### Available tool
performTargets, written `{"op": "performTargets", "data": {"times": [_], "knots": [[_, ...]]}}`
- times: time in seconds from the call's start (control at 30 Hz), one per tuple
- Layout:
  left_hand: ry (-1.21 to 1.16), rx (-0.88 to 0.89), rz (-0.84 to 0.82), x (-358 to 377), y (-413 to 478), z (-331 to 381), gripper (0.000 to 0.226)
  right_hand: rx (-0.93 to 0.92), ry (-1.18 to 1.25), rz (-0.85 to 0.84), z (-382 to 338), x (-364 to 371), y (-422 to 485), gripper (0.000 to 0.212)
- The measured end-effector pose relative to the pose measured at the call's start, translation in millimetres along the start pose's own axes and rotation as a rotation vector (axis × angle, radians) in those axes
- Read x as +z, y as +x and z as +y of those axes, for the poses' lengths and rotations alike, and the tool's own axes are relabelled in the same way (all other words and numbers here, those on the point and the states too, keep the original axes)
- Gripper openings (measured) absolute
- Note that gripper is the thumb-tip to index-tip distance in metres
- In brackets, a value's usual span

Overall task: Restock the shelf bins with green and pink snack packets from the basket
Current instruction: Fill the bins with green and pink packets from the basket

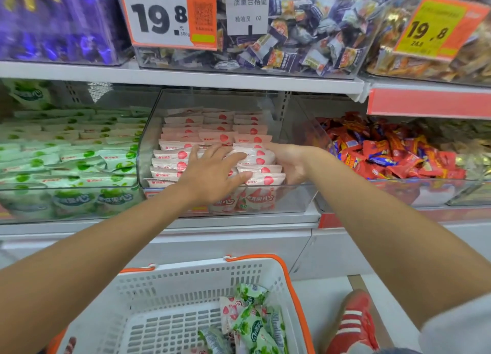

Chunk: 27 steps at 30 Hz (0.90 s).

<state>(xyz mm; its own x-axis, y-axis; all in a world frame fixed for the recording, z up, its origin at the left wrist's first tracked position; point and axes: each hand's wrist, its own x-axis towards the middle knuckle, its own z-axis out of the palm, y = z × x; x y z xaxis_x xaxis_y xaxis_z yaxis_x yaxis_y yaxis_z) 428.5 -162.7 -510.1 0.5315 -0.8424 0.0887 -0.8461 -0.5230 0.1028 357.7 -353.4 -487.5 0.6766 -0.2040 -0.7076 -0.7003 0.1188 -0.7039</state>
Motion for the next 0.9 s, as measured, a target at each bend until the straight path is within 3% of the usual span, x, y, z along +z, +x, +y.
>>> {"op": "performTargets", "data": {"times": [0.23,0.37,0.5,0.63,0.73,0.8,0.9], "knots": [[0.053,-0.002,-0.010,-3,1,0,0.068,-0.040,0.050,0.137,-4,1,8,0.071],[0.115,-0.015,-0.104,-13,8,-7,0.090,-0.244,0.176,0.332,-17,-12,33,0.076],[0.059,-0.056,-0.152,-9,9,-9,0.095,-0.287,0.328,0.286,-30,-4,56,0.084],[0.037,-0.044,-0.141,-7,9,-10,0.090,-0.290,0.312,0.258,-32,-3,63,0.076],[0.029,-0.033,-0.116,-6,8,-12,0.085,-0.306,0.373,0.204,-32,-4,58,0.083],[0.021,-0.029,-0.117,-6,8,-12,0.085,-0.322,0.328,0.218,-27,-6,51,0.078],[0.006,-0.028,-0.118,-6,9,-13,0.084,-0.205,0.038,0.255,-13,-11,29,0.070]]}}
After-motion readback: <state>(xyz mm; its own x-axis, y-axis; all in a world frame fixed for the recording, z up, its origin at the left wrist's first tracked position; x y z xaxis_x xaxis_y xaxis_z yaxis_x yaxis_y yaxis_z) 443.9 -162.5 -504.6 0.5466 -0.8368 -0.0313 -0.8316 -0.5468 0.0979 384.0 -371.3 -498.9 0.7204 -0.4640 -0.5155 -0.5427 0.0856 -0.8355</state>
